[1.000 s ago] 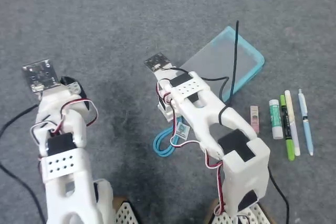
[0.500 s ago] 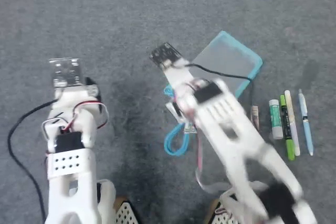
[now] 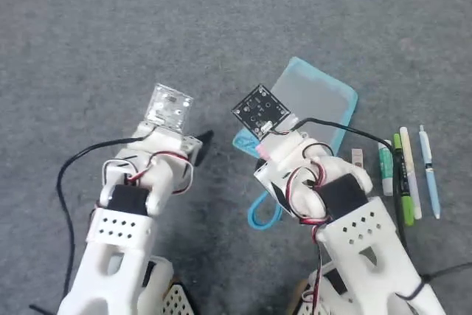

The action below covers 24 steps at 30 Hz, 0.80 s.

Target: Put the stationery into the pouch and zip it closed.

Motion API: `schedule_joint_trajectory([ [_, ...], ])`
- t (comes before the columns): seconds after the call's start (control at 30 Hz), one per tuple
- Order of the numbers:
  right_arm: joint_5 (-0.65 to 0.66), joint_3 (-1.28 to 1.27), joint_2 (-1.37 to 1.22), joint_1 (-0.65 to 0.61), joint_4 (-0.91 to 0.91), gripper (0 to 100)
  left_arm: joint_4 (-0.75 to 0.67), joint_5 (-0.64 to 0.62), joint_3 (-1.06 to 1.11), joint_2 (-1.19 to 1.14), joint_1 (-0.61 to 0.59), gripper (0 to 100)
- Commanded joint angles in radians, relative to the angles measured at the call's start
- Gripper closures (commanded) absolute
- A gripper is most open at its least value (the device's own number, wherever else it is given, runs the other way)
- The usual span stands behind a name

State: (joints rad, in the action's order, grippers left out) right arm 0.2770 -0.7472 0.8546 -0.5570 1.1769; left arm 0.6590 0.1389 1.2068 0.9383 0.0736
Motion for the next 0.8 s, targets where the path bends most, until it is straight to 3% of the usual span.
schedule_joint_trajectory([
  [0.0, 0.009, 0.008, 0.044, 0.010, 0.005, 99.3, 0.008, 0.023, -0.061, -0.008, 0.077, 74],
  [0.23, 0.005, 0.017, 0.056, 0.002, 0.038, 99.3, 0.005, 0.026, -0.059, -0.014, 0.155, 74],
  [0.47, 0.002, 0.025, 0.061, -0.027, 0.056, 99.3, -0.044, 0.009, -0.025, -0.015, 0.160, 74],
  [0.77, -0.006, 0.028, -0.001, 0.116, -0.022, 99.3, 0.137, 0.005, -0.062, 0.141, 0.135, 74],
])
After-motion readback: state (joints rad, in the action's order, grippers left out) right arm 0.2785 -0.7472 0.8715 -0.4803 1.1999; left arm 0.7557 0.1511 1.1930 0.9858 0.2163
